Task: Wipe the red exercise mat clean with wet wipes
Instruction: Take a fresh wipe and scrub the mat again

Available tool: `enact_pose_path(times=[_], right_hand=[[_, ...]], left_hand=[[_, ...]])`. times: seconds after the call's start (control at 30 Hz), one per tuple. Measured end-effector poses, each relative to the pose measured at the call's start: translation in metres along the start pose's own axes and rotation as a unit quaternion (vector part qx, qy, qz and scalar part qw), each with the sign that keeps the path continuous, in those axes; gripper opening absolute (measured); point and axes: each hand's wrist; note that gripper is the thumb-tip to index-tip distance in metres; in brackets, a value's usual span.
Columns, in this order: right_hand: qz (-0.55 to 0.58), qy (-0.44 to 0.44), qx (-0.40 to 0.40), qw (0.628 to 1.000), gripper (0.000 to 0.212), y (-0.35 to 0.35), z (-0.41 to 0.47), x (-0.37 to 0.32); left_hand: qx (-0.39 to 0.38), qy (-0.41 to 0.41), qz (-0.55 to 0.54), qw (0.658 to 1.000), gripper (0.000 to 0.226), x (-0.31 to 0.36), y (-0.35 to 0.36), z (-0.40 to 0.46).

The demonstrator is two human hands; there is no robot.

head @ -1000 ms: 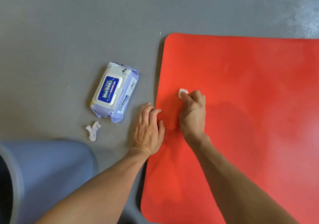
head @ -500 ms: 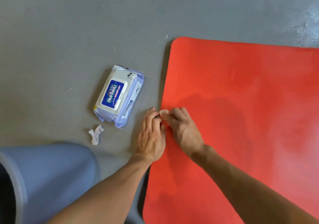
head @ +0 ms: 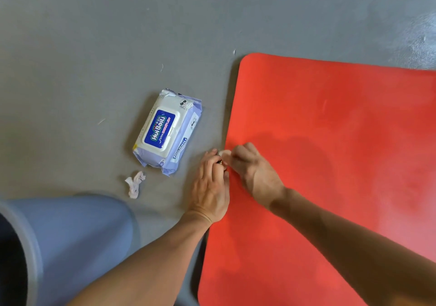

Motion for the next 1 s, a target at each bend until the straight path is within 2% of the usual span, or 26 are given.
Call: enact_pose_path(times=[0.07,0.1,0.17,0.27,0.33,0.4,0.47,0.5,0.53,0.63,0.7,0.77,0.83,0.87,0.93,0.97,1.0], right_hand=[[-0.003,-0.068,-0.033,0.997,0.022,-0.003,0.0,0.011],[0.003,-0.072,-0.051,0.996,0.025,-0.004,0.007,0.023],[0.012,0.007,-0.044,0.999,0.025,-0.01,0.025,0.048],[-0.018,0.2,0.068,0.977,0.02,-0.012,0.047,0.074],[-0.025,0.231,0.09,0.968,0.025,-0.003,0.043,0.056],[-0.006,0.158,0.056,0.986,0.026,0.002,0.026,0.025],[0.004,0.038,-0.01,0.999,0.027,0.0,0.004,0.008],[0.003,0.0,-0.034,0.999,0.025,-0.003,0.003,0.012],[0.003,0.002,-0.034,0.999,0.021,-0.005,0.006,0.022],[-0.029,0.176,0.053,0.983,0.017,-0.024,0.018,0.065],[-0.049,0.32,0.144,0.935,0.022,-0.031,0.016,0.086],[-0.047,0.397,0.185,0.898,0.025,-0.025,0.016,0.075],[-0.019,0.387,0.164,0.907,0.029,-0.007,0.017,0.036],[-0.001,0.343,0.116,0.932,0.031,0.001,0.015,0.016],[-0.015,0.188,0.024,0.982,0.031,0.006,0.003,-0.004],[-0.029,0.16,0.018,0.986,0.027,-0.001,0.0,0.006],[-0.023,0.189,0.034,0.981,0.019,-0.007,-0.007,0.023]], left_hand=[[-0.009,-0.006,0.013,1.0,0.017,0.001,-0.001,0.001],[-0.012,-0.005,0.013,1.0,0.015,0.001,-0.002,0.001],[-0.015,0.002,0.009,1.0,0.013,0.002,-0.003,0.002],[-0.023,0.008,0.015,1.0,0.014,0.002,-0.004,0.004],[-0.028,0.01,0.018,0.999,0.015,0.002,-0.005,0.002],[-0.032,0.01,0.023,0.999,0.018,0.002,-0.006,0.002],[-0.037,0.006,0.03,0.999,0.021,0.004,-0.007,0.002],[-0.037,0.006,0.033,0.999,0.022,0.003,-0.007,0.003],[-0.039,0.008,0.035,0.999,0.022,0.002,-0.007,0.003],[-0.042,0.018,0.036,0.998,0.023,0.001,-0.008,0.002],[-0.045,0.019,0.038,0.998,0.024,0.002,-0.008,0.003],[-0.047,0.019,0.039,0.998,0.024,0.003,-0.008,0.004],[-0.046,0.015,0.039,0.998,0.024,0.002,-0.008,0.003],[-0.045,0.014,0.038,0.998,0.023,0.002,-0.009,0.003],[-0.043,0.012,0.04,0.998,0.022,0.002,-0.009,0.003],[-0.042,0.014,0.041,0.998,0.022,0.002,-0.009,0.003],[-0.04,0.018,0.041,0.998,0.022,0.003,-0.009,0.004]])
Point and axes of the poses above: each hand's wrist, its own z-axis towards the middle knuckle, its own y-axis out of the palm, x = y × z, and after that the axes turned 1 degree about x, right-handed
